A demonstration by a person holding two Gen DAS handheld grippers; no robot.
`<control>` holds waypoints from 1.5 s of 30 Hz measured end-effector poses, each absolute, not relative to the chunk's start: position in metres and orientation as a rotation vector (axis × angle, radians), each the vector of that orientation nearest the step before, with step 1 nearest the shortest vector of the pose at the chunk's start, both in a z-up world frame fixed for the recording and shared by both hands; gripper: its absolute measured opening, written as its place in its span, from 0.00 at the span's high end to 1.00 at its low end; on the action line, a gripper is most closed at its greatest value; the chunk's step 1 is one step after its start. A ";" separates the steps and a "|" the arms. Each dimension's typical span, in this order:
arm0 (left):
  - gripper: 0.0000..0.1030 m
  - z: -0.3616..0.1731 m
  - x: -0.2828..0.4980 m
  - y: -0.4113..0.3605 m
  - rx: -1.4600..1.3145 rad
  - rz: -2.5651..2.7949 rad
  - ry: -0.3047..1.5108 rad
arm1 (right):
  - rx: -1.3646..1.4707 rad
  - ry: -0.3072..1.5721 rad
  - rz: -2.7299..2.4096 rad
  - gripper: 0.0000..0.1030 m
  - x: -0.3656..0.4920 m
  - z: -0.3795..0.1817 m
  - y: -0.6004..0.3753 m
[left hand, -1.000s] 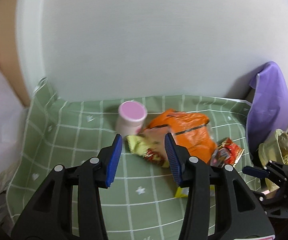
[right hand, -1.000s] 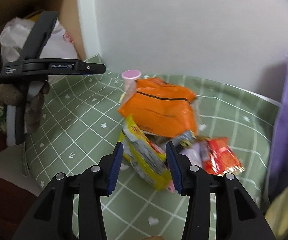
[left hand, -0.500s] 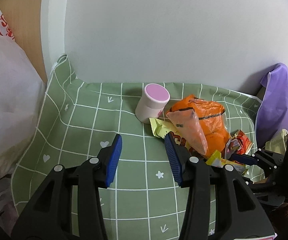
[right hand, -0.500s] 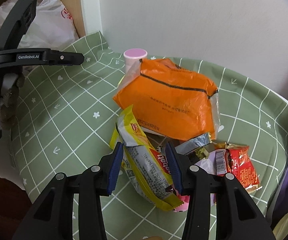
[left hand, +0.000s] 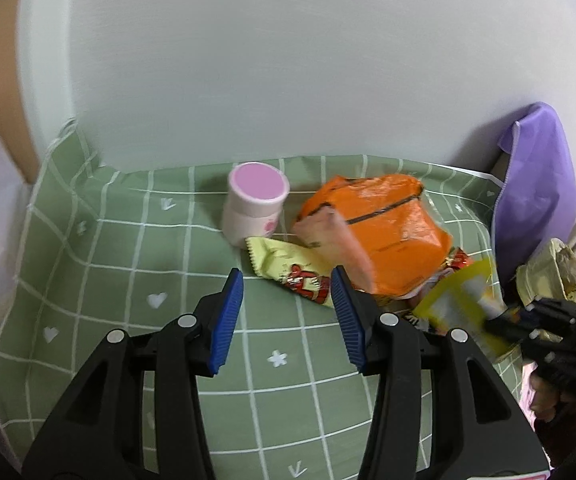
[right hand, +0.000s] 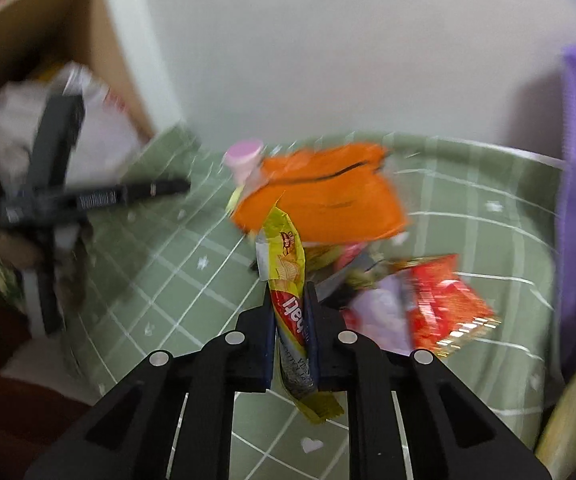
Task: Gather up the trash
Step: 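Grasp the yellow snack stick with the right tool while the left tool returns to the pile, then grasp the orange plastic bag by its clear corner with the left tool, then carry the orange bag and yellow snack stick over the yellow bag and open both tools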
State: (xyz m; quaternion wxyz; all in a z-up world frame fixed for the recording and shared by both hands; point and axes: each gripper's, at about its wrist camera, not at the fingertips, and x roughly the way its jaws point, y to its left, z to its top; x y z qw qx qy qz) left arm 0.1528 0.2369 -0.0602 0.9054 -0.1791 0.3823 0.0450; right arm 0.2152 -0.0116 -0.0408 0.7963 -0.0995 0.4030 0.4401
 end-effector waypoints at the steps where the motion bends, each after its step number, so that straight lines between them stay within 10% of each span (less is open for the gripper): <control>1: 0.53 -0.061 0.156 0.235 -0.367 0.081 0.791 | -0.200 0.857 0.922 0.86 0.217 -0.037 -0.018; 18: 0.54 -0.093 0.240 0.203 -0.365 0.034 0.901 | -0.023 0.856 0.460 0.86 0.257 -0.033 -0.122; 28: 0.82 -0.099 0.239 0.188 -0.354 0.003 0.916 | -0.056 0.879 0.433 0.86 0.250 -0.040 -0.121; 45: 0.88 0.002 0.219 0.147 -0.221 -0.107 0.677 | -0.064 0.762 0.409 0.86 0.230 -0.001 -0.136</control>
